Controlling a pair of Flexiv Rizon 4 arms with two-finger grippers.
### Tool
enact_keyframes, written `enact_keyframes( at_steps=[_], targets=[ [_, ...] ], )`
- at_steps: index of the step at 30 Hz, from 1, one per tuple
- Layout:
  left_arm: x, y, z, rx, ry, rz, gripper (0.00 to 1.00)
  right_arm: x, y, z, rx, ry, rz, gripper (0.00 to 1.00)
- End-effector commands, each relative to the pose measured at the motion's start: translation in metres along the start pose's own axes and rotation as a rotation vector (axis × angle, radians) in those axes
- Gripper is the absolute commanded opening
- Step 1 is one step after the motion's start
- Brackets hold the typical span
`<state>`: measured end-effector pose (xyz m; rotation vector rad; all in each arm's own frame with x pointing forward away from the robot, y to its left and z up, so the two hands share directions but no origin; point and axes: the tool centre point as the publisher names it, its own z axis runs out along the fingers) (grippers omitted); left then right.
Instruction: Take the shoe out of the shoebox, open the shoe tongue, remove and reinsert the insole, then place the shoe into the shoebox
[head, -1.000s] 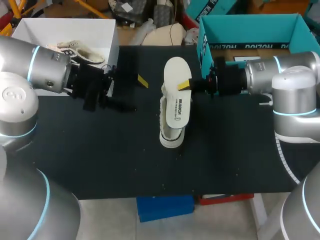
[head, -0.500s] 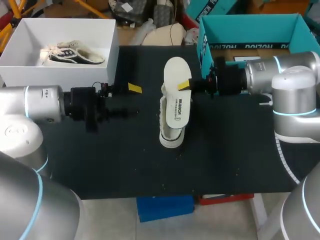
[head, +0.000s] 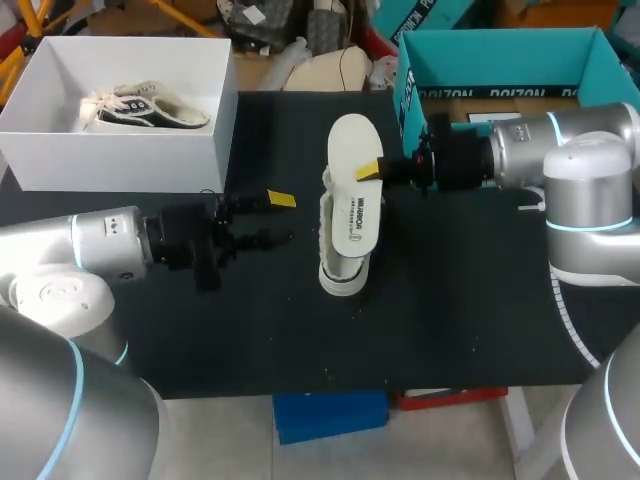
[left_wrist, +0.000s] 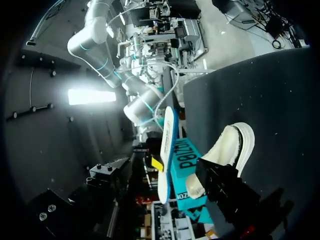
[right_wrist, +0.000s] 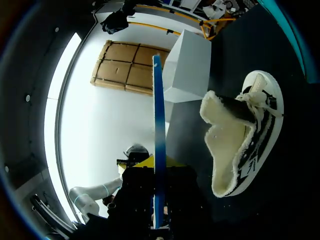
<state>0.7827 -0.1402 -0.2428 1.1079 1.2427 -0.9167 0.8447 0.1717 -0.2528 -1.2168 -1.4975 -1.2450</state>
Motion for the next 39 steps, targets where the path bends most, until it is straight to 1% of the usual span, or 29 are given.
enact_keyframes(
  at_steps=[1, 3, 4, 5, 9, 13, 17, 22, 27, 30, 35, 39],
  targets=[
    [0.007, 0.013, 0.025, 0.009, -0.001, 0.005, 0.37, 0.000, 0.000, 0.001, -0.001, -0.002, 0.001, 0.00],
    [0.009, 0.017, 0.035, 0.014, 0.001, 0.007, 0.38, 0.000, 0.000, 0.001, -0.001, -0.002, 0.001, 0.00],
    [0.010, 0.018, 0.039, 0.014, 0.006, 0.013, 0.42, 0.000, 0.000, 0.001, -0.001, -0.002, 0.001, 0.00],
    [0.010, 0.020, 0.042, 0.014, 0.004, 0.011, 0.42, 0.000, 0.000, 0.001, -0.001, -0.002, 0.001, 0.00],
    [0.012, 0.025, 0.060, 0.021, 0.003, 0.010, 0.38, 0.000, 0.000, 0.001, -0.001, -0.002, 0.001, 0.00],
    [0.012, 0.030, 0.076, 0.033, 0.000, 0.015, 0.41, 0.000, 0.000, 0.001, -0.001, -0.002, 0.001, 0.00],
    [0.014, 0.036, 0.089, 0.044, 0.000, 0.018, 0.42, 0.000, 0.000, 0.001, -0.001, -0.002, 0.001, 0.00],
    [0.014, 0.038, 0.101, 0.069, -0.004, 0.031, 0.34, 0.000, 0.000, 0.001, -0.001, -0.002, 0.001, 0.00],
    [0.014, 0.035, 0.105, 0.089, -0.001, 0.045, 0.20, 0.000, 0.000, 0.001, -0.001, -0.002, 0.001, 0.00],
    [0.017, 0.036, 0.105, 0.092, 0.004, 0.044, 0.21, 0.000, 0.000, 0.001, -0.001, -0.002, 0.001, 0.00],
    [0.018, 0.038, 0.106, 0.099, 0.004, 0.043, 0.17, 0.000, 0.000, 0.001, -0.001, -0.002, 0.001, 0.00],
    [0.017, 0.038, 0.109, 0.112, -0.006, 0.047, 0.18, 0.000, 0.000, 0.001, -0.001, -0.002, 0.001, 0.00]
  ],
)
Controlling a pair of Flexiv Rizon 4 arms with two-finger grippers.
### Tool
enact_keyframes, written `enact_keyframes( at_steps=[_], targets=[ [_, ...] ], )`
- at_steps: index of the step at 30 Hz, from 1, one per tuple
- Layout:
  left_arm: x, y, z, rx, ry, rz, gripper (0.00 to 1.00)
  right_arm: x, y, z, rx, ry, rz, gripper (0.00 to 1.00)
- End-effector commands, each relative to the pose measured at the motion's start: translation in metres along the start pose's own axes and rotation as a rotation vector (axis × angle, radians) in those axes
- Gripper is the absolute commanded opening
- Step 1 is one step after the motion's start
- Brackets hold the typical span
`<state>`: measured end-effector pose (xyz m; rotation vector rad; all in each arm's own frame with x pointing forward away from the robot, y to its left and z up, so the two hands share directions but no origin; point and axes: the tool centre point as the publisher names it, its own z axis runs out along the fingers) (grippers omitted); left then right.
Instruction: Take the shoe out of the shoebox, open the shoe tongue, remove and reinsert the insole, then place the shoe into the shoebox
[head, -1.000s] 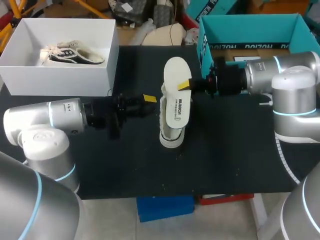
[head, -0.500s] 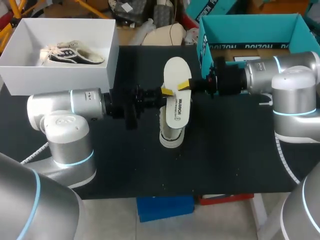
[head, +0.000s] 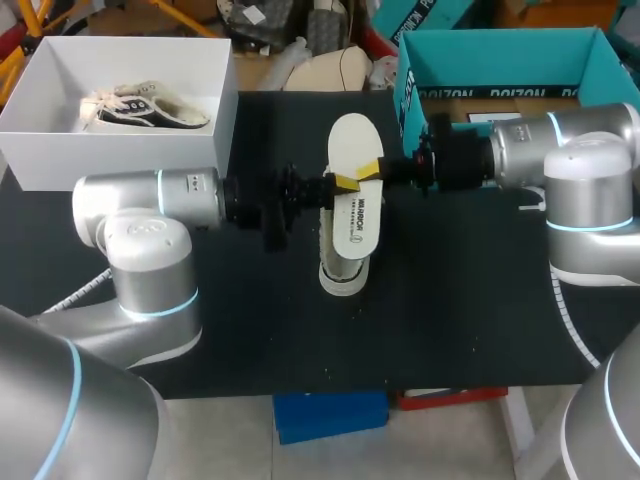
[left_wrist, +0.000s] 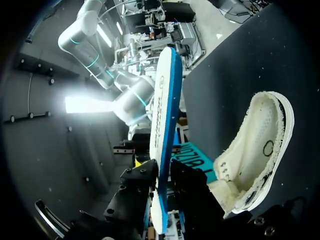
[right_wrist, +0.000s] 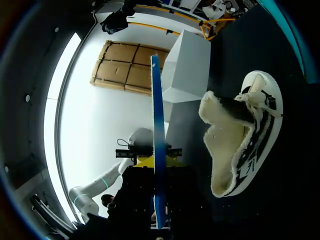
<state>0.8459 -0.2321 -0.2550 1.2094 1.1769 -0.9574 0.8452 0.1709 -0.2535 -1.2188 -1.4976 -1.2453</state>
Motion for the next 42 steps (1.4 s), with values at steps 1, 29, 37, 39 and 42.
enact_keyframes(
  at_steps=[1, 29, 37, 39, 42],
  targets=[
    [0.001, 0.002, 0.004, 0.013, -0.006, 0.006, 0.18, 0.001, -0.001, 0.001, 0.000, -0.001, 0.001, 0.00],
    [-0.004, -0.015, 0.008, 0.080, -0.043, 0.021, 0.16, 0.001, -0.001, 0.001, 0.000, -0.001, 0.001, 0.00],
    [-0.006, -0.013, 0.008, 0.068, -0.050, 0.024, 0.00, 0.001, -0.001, 0.001, 0.000, -0.001, 0.001, 0.00],
    [-0.007, -0.013, 0.008, 0.063, -0.047, 0.025, 0.00, 0.001, -0.001, 0.001, 0.000, -0.001, 0.001, 0.00],
    [-0.009, -0.013, 0.006, 0.054, -0.045, 0.024, 0.00, 0.003, -0.001, 0.000, -0.003, -0.003, 0.004, 1.00]
  ],
)
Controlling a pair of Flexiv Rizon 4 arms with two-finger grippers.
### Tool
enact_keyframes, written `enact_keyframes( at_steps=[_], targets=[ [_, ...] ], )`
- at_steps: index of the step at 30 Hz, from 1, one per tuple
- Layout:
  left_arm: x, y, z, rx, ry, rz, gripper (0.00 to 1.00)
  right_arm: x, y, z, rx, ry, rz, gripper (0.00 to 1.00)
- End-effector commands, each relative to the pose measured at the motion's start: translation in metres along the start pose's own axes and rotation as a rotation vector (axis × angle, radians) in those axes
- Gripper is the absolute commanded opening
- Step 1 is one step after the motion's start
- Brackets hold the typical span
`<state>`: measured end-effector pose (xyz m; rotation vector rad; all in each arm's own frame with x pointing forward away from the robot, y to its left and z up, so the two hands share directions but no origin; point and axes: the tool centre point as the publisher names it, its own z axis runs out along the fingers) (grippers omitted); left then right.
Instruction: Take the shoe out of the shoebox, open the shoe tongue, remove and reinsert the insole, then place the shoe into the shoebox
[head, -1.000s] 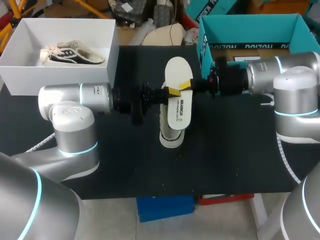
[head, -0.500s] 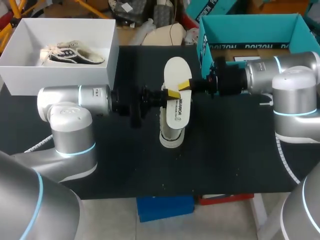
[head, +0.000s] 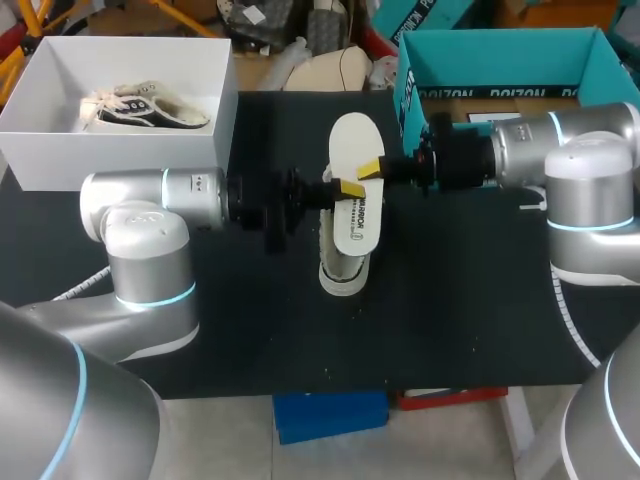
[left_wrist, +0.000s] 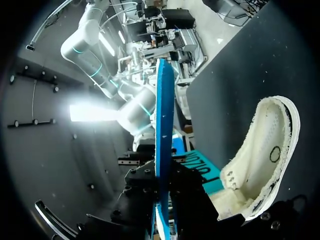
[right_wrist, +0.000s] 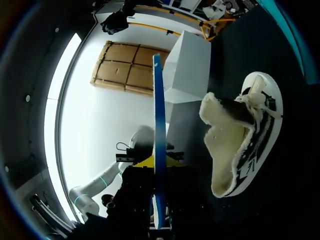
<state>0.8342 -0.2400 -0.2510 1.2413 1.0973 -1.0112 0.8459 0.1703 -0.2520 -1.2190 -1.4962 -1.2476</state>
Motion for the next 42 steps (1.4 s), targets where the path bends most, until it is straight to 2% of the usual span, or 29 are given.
enact_keyframes(
  at_steps=[1, 5, 10, 13, 17, 18, 35, 36, 38, 40, 42],
  targets=[
    [-0.003, -0.002, -0.001, -0.014, 0.007, 0.001, 0.00, 0.003, -0.002, -0.001, -0.024, -0.016, 0.010, 1.00],
    [-0.007, -0.007, -0.010, -0.042, 0.070, -0.022, 0.00, 0.005, -0.004, -0.010, -0.063, -0.051, 0.005, 1.00],
    [-0.007, -0.026, -0.030, -0.053, 0.162, -0.122, 0.00, 0.003, -0.015, -0.027, -0.081, -0.208, -0.029, 1.00],
    [-0.009, -0.044, -0.042, 0.000, 0.195, -0.190, 0.00, 0.003, -0.024, -0.036, -0.064, -0.330, -0.082, 1.00],
    [-0.013, -0.071, -0.060, 0.092, 0.182, -0.300, 0.00, 0.007, -0.037, -0.049, -0.064, -0.477, -0.161, 1.00],
    [-0.013, -0.078, -0.065, 0.102, 0.206, -0.284, 0.00, 0.007, -0.037, -0.049, -0.064, -0.477, -0.161, 1.00],
    [-0.013, -0.078, -0.065, 0.102, 0.206, -0.284, 0.00, 0.007, -0.037, -0.049, -0.064, -0.477, -0.161, 1.00],
    [-0.013, -0.078, -0.065, 0.102, 0.206, -0.284, 0.00, 0.009, -0.037, -0.047, -0.055, -0.489, -0.194, 1.00],
    [-0.016, -0.086, -0.068, 0.166, 0.154, -0.390, 0.00, 0.012, -0.041, -0.043, -0.031, -0.543, -0.257, 1.00],
    [-0.016, -0.096, -0.070, 0.235, 0.149, -0.478, 0.00, 0.015, -0.047, -0.042, -0.026, -0.577, -0.323, 1.00],
    [-0.017, -0.105, -0.071, 0.271, 0.148, -0.528, 0.00, 0.017, -0.056, -0.040, -0.011, -0.633, -0.368, 1.00]
  ],
)
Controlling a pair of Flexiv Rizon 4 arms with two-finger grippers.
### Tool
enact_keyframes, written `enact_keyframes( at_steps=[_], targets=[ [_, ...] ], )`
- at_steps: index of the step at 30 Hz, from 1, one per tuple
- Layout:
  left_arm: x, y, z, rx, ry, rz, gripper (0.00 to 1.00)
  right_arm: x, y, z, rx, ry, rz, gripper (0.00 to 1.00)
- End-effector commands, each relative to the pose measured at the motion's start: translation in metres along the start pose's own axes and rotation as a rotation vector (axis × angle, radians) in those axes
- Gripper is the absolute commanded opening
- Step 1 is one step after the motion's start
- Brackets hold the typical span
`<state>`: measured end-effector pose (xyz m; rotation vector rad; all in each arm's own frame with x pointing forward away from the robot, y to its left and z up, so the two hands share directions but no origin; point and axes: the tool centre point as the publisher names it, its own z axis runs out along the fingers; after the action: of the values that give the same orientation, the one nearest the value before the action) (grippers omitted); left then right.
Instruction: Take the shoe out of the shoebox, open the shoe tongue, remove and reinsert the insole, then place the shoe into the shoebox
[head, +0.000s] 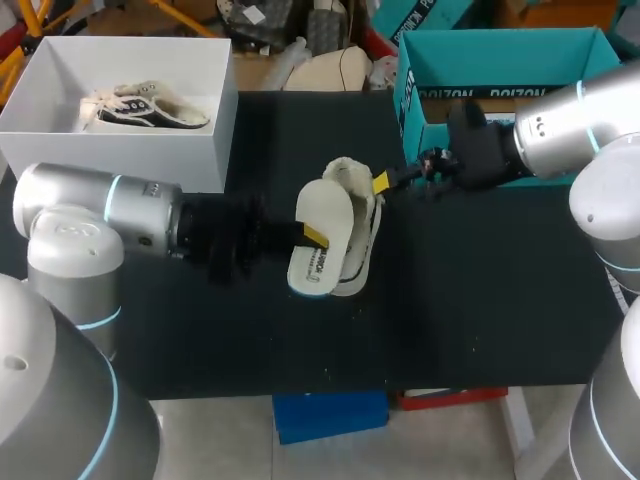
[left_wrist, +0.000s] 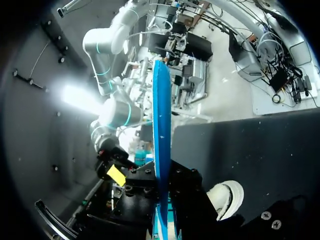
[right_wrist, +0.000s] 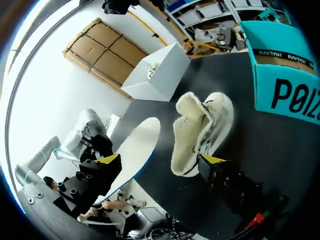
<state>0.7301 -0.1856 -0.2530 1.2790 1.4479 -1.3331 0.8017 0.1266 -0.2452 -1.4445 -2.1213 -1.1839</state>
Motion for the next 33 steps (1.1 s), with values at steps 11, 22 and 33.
enact_keyframes(
  at_steps=[11, 22, 33],
  targets=[
    [0.014, -0.039, -0.006, 0.238, 0.090, -0.223, 0.00, 0.029, -0.053, -0.020, -0.007, -0.256, -0.163, 1.00],
    [0.021, -0.043, -0.007, 0.208, 0.151, -0.194, 0.00, 0.024, -0.080, -0.029, -0.013, -0.306, -0.138, 1.00],
    [0.045, -0.036, -0.004, 0.235, 0.395, -0.174, 0.00, 0.024, -0.080, -0.029, -0.013, -0.306, -0.138, 1.00]
  ],
)
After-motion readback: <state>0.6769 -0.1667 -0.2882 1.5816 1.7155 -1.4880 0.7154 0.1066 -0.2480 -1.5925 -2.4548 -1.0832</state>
